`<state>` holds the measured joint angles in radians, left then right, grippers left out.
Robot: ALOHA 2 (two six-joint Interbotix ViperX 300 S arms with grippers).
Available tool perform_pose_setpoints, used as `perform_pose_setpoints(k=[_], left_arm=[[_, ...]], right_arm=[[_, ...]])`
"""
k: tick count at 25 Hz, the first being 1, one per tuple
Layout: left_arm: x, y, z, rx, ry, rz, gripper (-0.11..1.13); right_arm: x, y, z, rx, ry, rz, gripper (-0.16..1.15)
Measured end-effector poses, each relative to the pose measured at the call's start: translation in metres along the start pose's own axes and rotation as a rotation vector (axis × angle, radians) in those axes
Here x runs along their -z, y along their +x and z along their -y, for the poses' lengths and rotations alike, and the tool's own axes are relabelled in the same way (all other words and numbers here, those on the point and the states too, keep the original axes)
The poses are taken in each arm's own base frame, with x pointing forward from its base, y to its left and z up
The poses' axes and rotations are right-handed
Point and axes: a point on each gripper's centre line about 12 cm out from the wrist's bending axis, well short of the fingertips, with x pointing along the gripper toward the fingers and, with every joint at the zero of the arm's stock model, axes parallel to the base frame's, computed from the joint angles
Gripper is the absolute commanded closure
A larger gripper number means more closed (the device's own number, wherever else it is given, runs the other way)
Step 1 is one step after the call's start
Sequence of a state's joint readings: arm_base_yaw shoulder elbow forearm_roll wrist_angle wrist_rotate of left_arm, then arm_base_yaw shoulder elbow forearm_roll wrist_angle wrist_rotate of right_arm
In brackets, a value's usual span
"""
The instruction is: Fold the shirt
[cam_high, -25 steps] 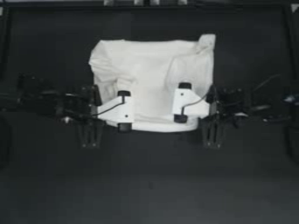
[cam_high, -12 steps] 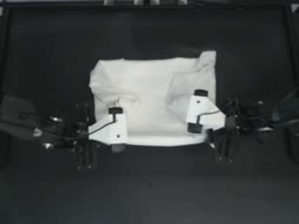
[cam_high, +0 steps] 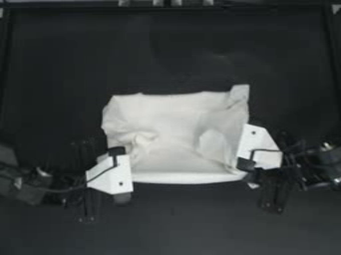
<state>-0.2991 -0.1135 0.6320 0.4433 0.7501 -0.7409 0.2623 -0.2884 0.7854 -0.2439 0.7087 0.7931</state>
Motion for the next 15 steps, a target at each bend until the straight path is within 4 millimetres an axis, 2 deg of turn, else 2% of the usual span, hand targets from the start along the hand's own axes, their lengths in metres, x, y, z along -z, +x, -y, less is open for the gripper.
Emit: perform_pose_setpoints(k=[6,9,15], left_arm=[[-0.005,-0.020,0.024,0.007,-0.049,0.008,0.97],[-0.007,-0.027,0.030,0.000,-0.065,0.004,0.97],[-0.011,-0.030,0.024,-0.032,-0.105,-0.011,0.97]], right_arm=[[0.005,-0.015,-0.018,-0.012,0.047,0.031,0.92],[0.004,-0.021,-0.024,-0.008,0.061,0.039,0.92],[-0.002,-0.025,-0.021,0.026,0.068,0.053,0.92]])
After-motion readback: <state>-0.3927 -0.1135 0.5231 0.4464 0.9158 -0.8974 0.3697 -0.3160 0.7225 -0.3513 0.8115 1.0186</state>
